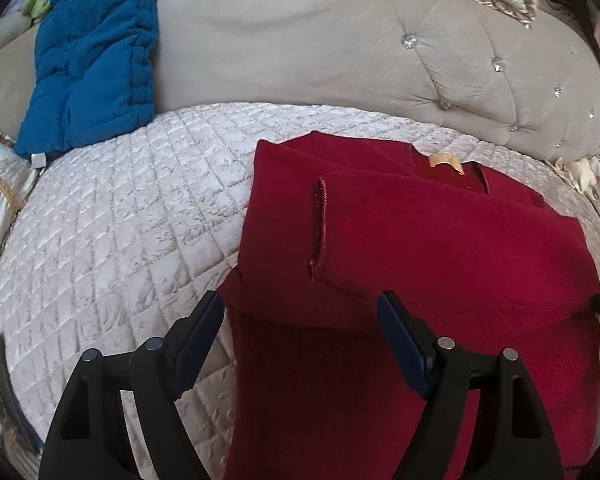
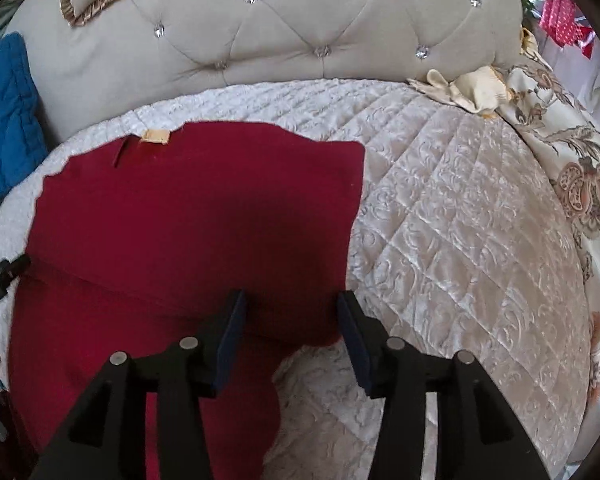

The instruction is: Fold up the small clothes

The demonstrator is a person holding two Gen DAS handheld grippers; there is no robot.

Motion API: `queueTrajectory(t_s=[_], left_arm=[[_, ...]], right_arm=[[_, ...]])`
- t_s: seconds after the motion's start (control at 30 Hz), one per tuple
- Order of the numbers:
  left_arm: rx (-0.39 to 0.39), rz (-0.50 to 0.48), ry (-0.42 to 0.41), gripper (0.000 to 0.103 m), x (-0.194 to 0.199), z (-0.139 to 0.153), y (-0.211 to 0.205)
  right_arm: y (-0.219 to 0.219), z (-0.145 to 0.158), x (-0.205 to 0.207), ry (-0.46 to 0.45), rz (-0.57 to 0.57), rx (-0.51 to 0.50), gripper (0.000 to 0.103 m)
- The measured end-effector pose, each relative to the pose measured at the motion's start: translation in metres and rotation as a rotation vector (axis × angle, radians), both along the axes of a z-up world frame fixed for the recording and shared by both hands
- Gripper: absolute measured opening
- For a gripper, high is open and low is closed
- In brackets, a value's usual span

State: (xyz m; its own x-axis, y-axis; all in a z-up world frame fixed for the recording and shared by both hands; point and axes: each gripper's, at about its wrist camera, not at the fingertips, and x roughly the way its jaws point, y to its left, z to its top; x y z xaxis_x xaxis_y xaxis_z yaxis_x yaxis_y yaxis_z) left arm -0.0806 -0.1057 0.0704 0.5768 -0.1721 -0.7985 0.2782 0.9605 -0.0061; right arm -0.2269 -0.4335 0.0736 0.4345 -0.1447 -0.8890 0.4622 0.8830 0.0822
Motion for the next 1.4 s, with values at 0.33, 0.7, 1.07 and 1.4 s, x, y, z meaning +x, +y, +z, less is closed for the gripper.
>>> queueTrajectory(t_s=[0.33, 0.7, 1.07, 1.4], left_arm=[[-0.013, -0.021, 0.001, 0.060, -0.036, 0.013, 0.029], [-0.026, 0.012, 0.056, 0.060, -0.076, 0.006, 0.071], [-0.055, 0.022, 0.089, 0.060, -0.104, 0.003, 0.102], [-0.068, -0.002, 0.129, 0.060, -0.128, -0.006, 0.110]], right_arm=[[0.013, 0.016, -0.054, -0.027, 0.021, 0.047, 0.063], [0.009, -0.018, -0.024, -0.059, -0.020, -0.083, 0.059], [-0.005, -0.009, -0.045, -0.103, -0.085, 0.025, 0.023], [0.060, 0.013, -0.129, -0.043, 0.167, 0.116, 0.058]])
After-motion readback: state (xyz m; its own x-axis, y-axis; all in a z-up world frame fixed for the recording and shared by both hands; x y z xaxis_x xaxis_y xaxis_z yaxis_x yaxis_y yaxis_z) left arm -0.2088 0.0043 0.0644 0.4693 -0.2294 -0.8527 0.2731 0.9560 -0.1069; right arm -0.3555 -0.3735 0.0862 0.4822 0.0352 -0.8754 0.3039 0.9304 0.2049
